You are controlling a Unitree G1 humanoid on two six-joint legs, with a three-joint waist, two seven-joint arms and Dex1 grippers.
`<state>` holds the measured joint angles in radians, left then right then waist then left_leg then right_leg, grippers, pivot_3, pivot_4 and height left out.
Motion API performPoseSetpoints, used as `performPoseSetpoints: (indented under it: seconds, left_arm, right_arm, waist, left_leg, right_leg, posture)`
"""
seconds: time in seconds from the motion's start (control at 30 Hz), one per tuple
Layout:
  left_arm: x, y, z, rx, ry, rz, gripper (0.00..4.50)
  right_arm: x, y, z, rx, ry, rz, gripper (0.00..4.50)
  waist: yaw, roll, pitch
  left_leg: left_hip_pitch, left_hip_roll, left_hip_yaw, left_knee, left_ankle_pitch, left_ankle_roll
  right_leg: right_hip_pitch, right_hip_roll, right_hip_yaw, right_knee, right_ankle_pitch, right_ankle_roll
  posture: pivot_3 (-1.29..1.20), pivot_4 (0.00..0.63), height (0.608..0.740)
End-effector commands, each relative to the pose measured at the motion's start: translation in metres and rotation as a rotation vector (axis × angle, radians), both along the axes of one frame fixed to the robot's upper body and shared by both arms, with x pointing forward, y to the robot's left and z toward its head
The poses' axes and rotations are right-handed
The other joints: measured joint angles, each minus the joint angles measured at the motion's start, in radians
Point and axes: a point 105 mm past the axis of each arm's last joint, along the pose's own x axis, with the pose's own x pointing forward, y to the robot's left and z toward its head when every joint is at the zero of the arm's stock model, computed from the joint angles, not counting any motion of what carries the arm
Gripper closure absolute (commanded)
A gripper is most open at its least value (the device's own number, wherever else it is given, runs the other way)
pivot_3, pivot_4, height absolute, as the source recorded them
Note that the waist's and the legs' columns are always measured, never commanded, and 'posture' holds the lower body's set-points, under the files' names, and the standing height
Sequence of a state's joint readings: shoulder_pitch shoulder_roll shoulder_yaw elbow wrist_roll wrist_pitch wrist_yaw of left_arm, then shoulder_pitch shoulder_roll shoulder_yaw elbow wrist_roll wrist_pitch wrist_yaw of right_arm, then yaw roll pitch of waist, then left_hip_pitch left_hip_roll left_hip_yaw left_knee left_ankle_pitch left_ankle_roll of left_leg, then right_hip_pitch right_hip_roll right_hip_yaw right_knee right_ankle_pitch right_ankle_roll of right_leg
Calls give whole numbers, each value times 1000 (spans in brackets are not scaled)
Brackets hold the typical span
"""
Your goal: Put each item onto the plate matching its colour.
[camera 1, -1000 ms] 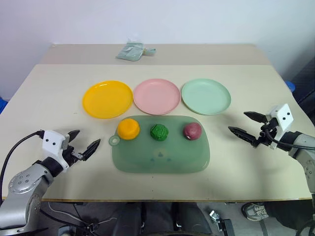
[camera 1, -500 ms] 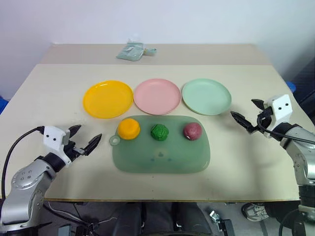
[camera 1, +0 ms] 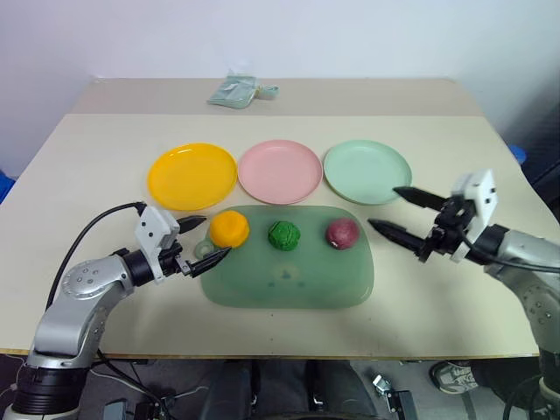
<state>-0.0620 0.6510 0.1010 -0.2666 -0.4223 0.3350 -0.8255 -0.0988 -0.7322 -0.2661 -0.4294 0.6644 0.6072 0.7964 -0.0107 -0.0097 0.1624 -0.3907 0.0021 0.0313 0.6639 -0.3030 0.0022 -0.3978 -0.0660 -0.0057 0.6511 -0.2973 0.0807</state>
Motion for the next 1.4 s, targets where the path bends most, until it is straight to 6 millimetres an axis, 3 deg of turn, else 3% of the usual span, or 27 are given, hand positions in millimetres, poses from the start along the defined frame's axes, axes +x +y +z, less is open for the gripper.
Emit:
performPoseSetpoints:
  seconds: [0.03,0.3,0.4,0.53,0.83,0.93,1.07,1.23,1.4]
  left_arm:
    - [7,-6,-3,49,-33,-11,0]
    - [21,-11,-13,60,-27,21,0]
    - [24,-9,-12,44,-29,38,896]
    - [24,-8,-9,37,-38,53,2827]
    - [36,7,26,-105,-105,174,2827]
    - [34,6,29,-141,-74,156,1999]
    - [32,2,36,-174,-79,117,72]
    - [31,-18,25,-72,-55,-5,72]
    - [45,-29,12,7,-36,-64,72]
  right_arm:
    - [-10,18,7,17,-22,78,42]
    - [-14,28,5,13,-19,100,42]
    - [-15,29,4,11,-23,97,0]
    - [-16,30,3,10,-25,91,0]
    - [-15,25,-1,6,-21,77,0]
    - [-14,25,-2,7,-21,76,0]
    - [-13,25,-3,8,-20,76,0]
    - [-12,28,-2,12,-26,77,0]
    - [-11,31,-1,16,-33,76,0]
  waist:
    - [0,0,0]
    - [0,0,0]
    - [0,0,0]
    - [0,0,0]
    - [1,0,0]
    - [0,0,0]
    - [0,0,0]
    - [2,0,0]
    - [2,0,0]
  left_leg:
    - [0,0,0,0,0,0]
    - [0,0,0,0,0,0]
    - [0,0,0,0,0,0]
    - [0,0,0,0,0,0]
    - [0,0,0,1,0,0]
    - [0,-1,0,1,0,0]
    - [0,-1,0,1,0,0]
    - [0,-1,0,1,0,0]
    - [0,-1,0,2,0,0]
  right_leg:
    - [0,0,0,0,0,0]
    - [0,0,0,0,0,0]
    - [0,0,0,0,0,0]
    - [0,0,0,0,0,1]
    - [0,0,0,1,0,1]
    - [0,0,0,1,1,1]
    - [0,1,0,1,1,1]
    - [0,1,0,1,1,1]
    - [0,1,0,1,1,1]
  posture:
    - [0,150,739]
    - [0,150,739]
    - [0,150,739]
    - [0,150,739]
    - [0,150,739]
    - [0,150,739]
    - [0,150,739]
    - [0,150,739]
    - [0,150,739]
